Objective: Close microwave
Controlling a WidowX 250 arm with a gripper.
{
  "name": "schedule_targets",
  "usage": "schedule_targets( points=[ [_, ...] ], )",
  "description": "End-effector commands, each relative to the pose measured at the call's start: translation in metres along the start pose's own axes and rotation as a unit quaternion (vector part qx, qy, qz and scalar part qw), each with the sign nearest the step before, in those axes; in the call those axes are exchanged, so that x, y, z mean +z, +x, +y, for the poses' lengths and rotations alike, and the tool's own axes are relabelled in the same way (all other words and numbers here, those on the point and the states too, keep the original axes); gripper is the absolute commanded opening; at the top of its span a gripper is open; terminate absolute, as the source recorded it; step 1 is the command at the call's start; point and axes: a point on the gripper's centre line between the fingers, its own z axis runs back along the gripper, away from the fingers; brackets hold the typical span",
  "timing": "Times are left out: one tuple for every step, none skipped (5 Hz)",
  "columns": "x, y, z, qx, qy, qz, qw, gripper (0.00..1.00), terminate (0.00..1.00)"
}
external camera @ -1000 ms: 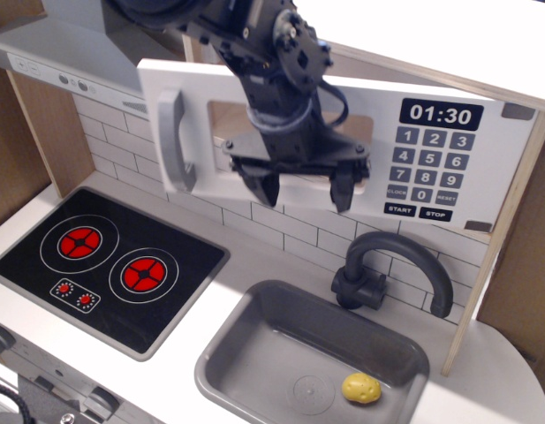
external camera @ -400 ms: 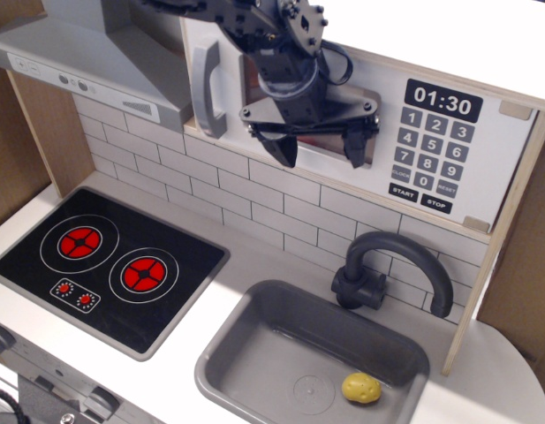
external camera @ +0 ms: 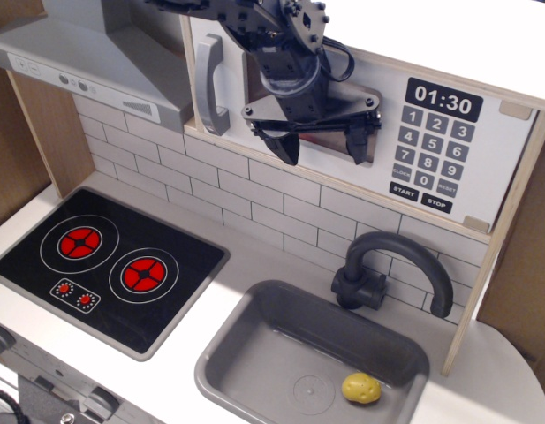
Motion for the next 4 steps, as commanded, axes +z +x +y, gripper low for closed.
schedule_targets(
  points=[
    [0.0313,-0.0145,0.0095,0.019,0.055,0.049,0.9971,1.0,0.0],
    [0.0324,-0.0184,0.0155,0.065,0.087,0.09,0.99,1.0,0.0],
    [0.0324,-0.0184,0.0155,0.065,0.087,0.09,0.99,1.0,0.0],
    [0.0324,-0.0184,0.0155,0.065,0.087,0.09,0.99,1.0,1.0]
  ],
)
